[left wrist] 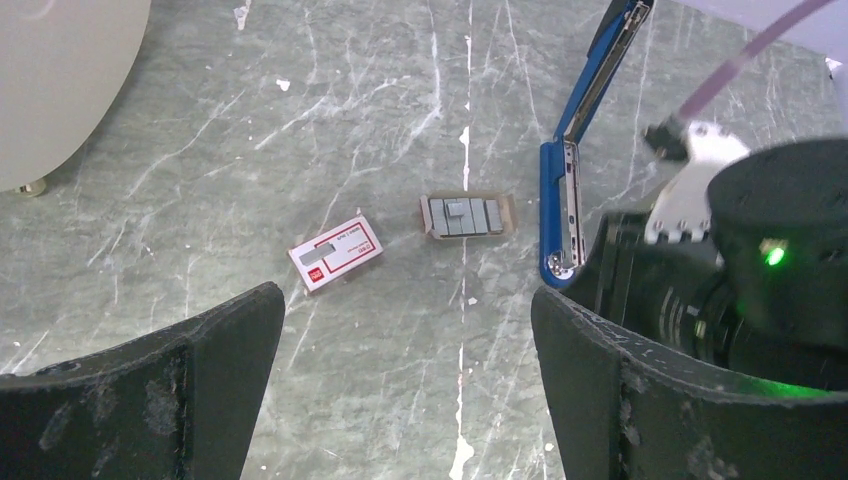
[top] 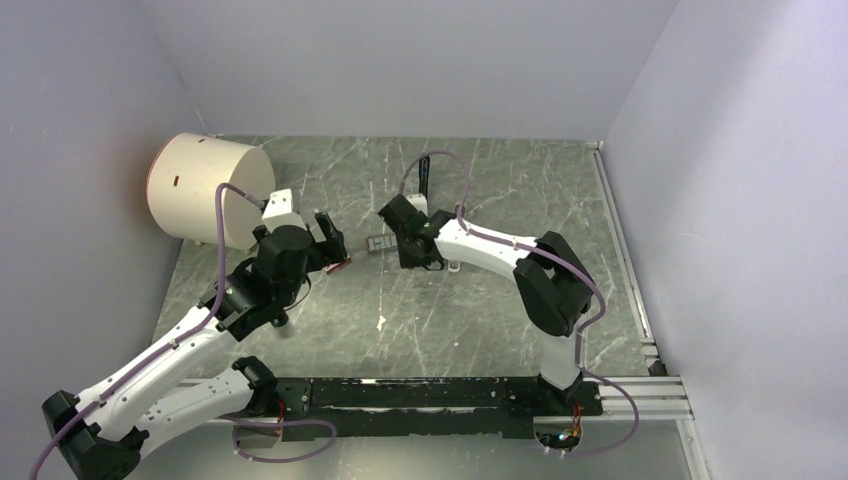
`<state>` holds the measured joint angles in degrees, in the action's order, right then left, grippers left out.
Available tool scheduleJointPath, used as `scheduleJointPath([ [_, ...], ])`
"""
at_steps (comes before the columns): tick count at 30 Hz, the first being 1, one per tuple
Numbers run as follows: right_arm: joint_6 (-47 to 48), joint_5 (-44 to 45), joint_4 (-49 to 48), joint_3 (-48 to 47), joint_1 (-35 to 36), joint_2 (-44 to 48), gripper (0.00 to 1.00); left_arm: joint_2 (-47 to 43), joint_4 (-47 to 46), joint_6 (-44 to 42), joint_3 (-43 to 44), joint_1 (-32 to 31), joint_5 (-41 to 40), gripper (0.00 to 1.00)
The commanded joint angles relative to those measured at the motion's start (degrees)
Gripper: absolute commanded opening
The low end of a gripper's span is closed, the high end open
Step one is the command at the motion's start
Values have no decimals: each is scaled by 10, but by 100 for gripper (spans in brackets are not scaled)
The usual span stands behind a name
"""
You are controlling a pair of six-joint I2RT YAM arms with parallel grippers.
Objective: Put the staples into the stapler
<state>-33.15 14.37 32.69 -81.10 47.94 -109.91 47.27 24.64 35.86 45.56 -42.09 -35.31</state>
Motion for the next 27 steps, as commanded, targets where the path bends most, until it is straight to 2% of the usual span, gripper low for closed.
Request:
scheduleJointPath([
  [1, -50, 1, 13, 61, 24, 34, 22, -1, -23, -5, -1, 3, 10, 98],
  [6, -76, 3, 7, 93, 49, 39, 23, 1, -25, -7, -2, 3, 13, 98],
  [27, -71, 21, 40, 50, 66, -1, 30, 0, -20, -5, -5, 3, 10, 98],
])
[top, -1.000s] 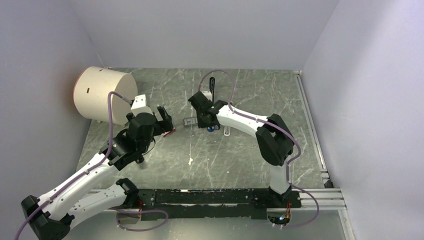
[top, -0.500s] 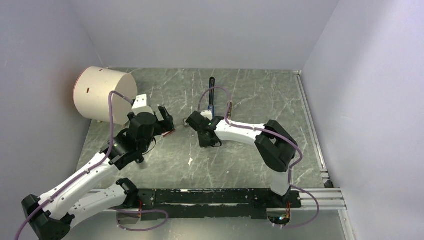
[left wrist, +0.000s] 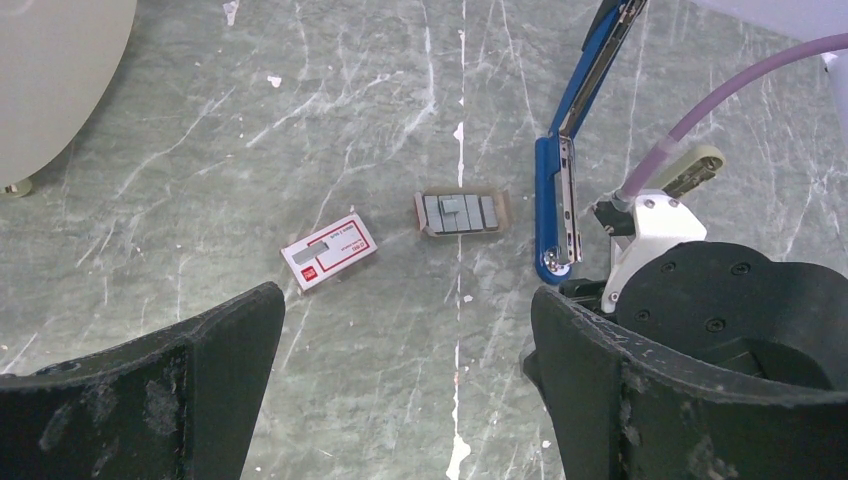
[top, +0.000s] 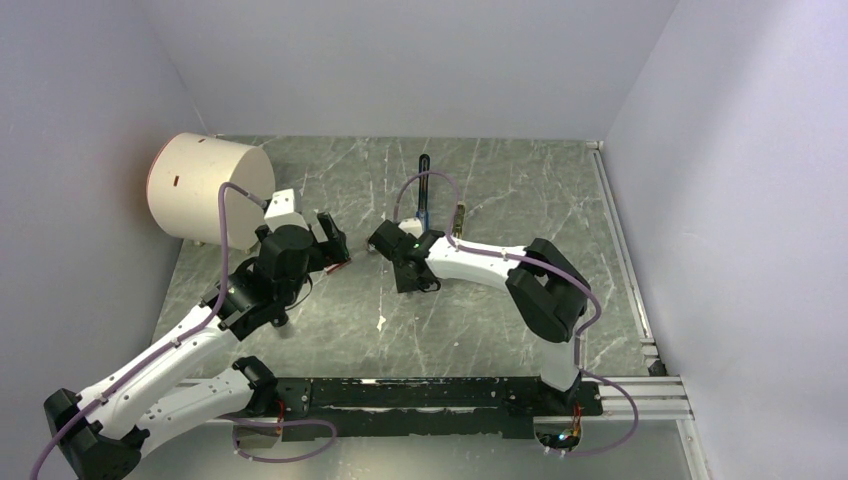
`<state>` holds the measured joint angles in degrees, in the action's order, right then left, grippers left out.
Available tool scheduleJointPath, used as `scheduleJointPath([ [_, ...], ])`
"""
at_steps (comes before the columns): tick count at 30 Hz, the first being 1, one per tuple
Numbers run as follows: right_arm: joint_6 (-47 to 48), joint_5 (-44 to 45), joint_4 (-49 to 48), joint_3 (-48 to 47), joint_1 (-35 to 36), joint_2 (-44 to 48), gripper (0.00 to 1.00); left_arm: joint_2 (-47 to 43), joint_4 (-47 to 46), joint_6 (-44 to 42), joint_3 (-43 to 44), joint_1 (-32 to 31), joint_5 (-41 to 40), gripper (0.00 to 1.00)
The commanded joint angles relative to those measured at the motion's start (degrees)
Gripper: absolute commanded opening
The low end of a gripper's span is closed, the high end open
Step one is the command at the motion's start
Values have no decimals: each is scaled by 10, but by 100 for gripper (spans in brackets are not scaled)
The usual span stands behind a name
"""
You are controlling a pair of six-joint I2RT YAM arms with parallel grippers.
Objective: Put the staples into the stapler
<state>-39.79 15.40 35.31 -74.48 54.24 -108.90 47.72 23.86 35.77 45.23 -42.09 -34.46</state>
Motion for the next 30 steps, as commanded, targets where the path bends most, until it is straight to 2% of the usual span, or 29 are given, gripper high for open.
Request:
scheduleJointPath([
  [1, -6, 13, 15, -19, 3, -11, 31, -7, -12, -5, -1, 4, 0, 98],
  [5, -14, 20, 22, -31, 3, -18, 37, -12, -10, -5, -1, 4, -2, 98],
  [10, -23, 22, 28, -49, 3, -42, 38, -17, -11, -4, -3, 4, -2, 98],
  [24, -36, 29, 40, -59, 2, -63, 35, -16, -14, -2, -7, 3, 4, 98],
  [30, -43, 15, 25, -43, 0, -63, 27, -12, -13, -1, -5, 3, 5, 98],
])
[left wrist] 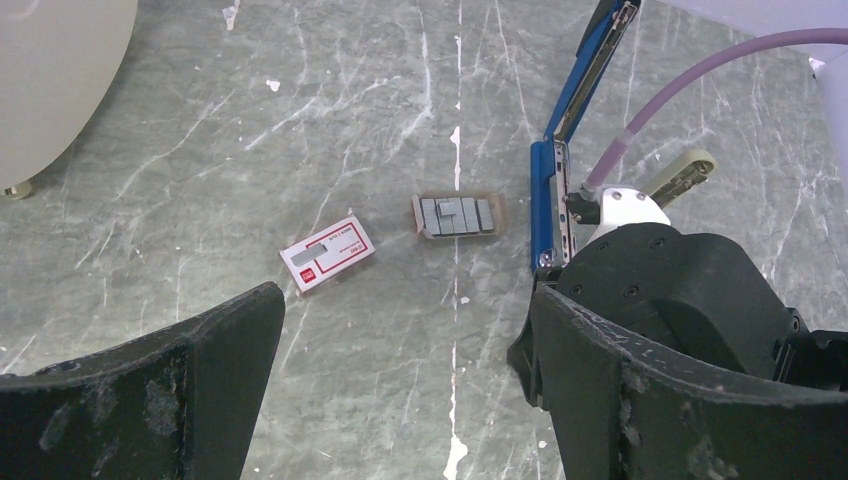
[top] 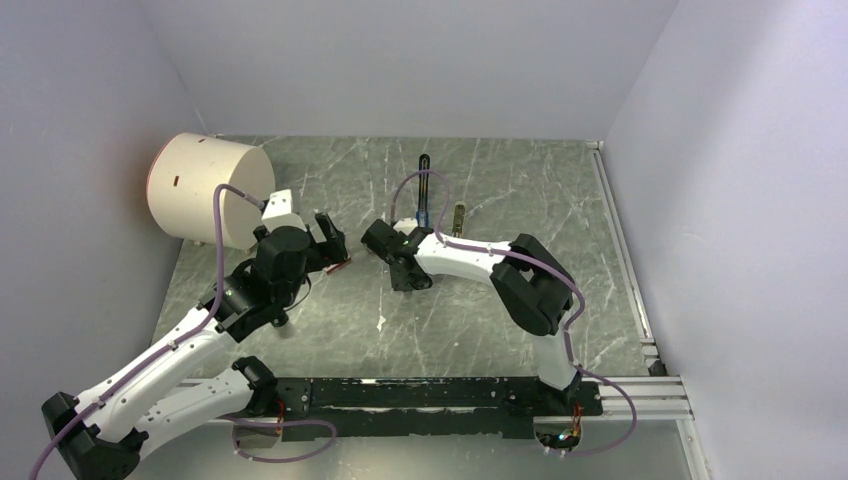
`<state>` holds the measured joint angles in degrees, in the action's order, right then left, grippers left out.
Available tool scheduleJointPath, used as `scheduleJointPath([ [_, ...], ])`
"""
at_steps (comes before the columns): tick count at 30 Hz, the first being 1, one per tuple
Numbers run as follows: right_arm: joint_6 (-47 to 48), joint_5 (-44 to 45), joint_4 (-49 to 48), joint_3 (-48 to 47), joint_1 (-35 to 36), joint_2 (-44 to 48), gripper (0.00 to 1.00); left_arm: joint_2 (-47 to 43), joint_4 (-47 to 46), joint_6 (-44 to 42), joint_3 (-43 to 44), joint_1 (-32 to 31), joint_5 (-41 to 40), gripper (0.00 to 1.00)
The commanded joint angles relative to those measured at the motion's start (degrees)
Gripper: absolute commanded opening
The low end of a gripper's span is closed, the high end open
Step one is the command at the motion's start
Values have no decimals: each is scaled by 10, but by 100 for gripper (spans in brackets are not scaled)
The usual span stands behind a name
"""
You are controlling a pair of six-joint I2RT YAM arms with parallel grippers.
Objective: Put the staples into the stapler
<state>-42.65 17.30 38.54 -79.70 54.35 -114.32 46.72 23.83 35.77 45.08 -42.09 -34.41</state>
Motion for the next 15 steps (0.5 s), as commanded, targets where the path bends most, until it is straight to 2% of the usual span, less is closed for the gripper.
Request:
scheduleJointPath([
  [1, -16, -9, -11, 14, -2, -9, 26, -2, -14, -2, -5, 4, 6, 98],
  [12, -5, -1, -19, 22, -6, -6, 21, 3, -15, -1, -5, 4, 7, 98],
  [15, 2, 3, -16, 14, -10, -8, 26, 3, -14, -1, -4, 3, 7, 98],
])
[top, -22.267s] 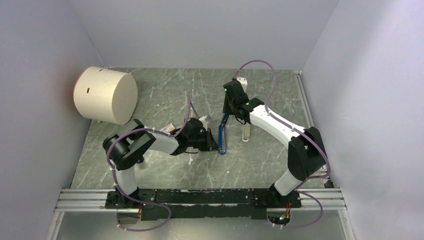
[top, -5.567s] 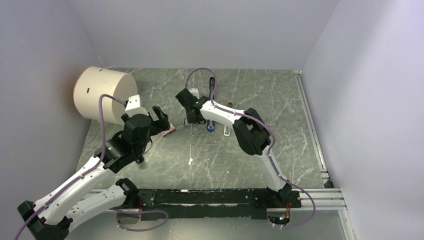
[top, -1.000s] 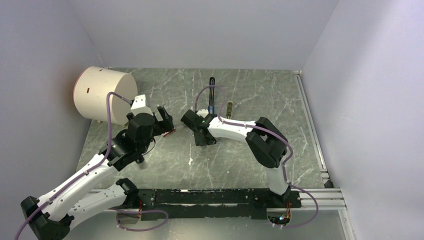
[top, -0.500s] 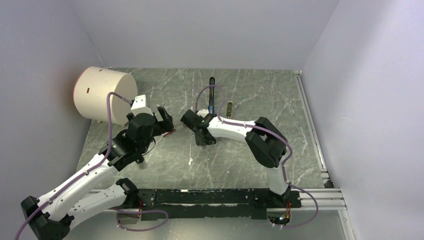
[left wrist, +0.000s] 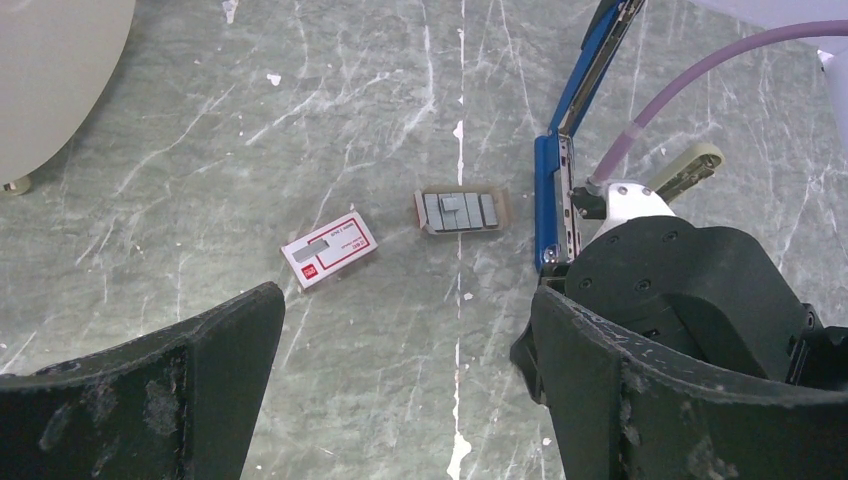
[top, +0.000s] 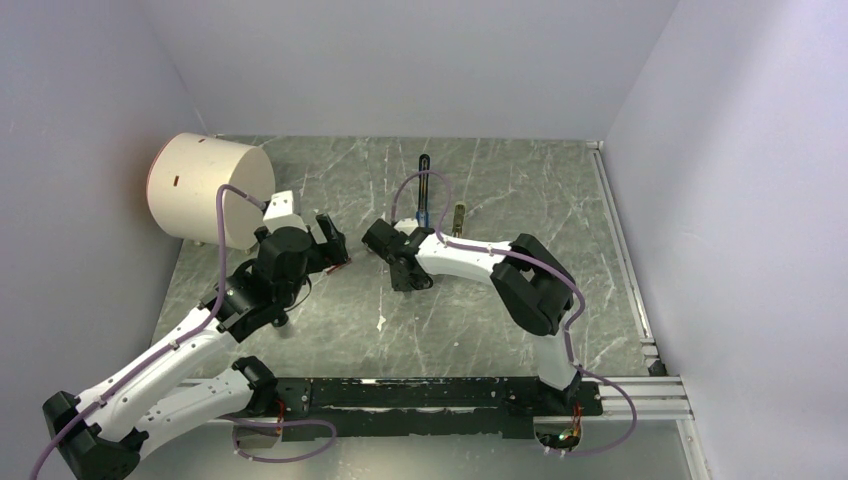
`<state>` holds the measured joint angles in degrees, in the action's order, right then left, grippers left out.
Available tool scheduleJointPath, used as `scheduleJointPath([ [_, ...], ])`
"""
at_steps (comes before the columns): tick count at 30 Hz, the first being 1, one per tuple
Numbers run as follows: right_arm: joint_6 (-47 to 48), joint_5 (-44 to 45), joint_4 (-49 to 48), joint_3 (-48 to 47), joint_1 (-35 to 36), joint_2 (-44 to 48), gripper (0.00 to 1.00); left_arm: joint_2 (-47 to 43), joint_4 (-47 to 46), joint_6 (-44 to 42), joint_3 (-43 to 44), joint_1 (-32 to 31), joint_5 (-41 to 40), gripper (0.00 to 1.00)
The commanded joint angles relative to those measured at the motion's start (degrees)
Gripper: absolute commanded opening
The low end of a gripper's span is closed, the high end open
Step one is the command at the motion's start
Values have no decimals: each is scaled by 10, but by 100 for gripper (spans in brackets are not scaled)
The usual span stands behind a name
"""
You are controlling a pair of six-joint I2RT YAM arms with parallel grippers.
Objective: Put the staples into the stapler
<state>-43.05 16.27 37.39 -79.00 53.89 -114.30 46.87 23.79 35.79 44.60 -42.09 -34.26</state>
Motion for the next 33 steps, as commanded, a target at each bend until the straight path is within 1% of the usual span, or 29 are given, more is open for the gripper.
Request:
scheduleJointPath([
  [1, 8, 12, -4, 5, -6, -10, 29, 1, -13, -2, 0, 3, 5, 98],
  [3, 10, 12, -3, 2, -5, -12, 32, 0, -14, -2, 0, 4, 4, 98],
  [6, 11, 10, -4, 4, -6, -15, 33, -1, -14, -2, -1, 3, 2, 98],
  [11, 14, 3, -11, 10, -6, -17, 26, -1, -12, 1, -4, 4, 4, 98],
  [18, 17, 11, -20, 13, -7, -10, 19, 0, -12, 1, -4, 3, 3, 98],
  [26, 30, 74, -60, 9, -16, 53, 19, 0, -12, 0, -2, 4, 3, 98],
  [33, 56, 113, -105, 8, -62, 89, 20, 3, -11, -1, 0, 3, 2, 98],
])
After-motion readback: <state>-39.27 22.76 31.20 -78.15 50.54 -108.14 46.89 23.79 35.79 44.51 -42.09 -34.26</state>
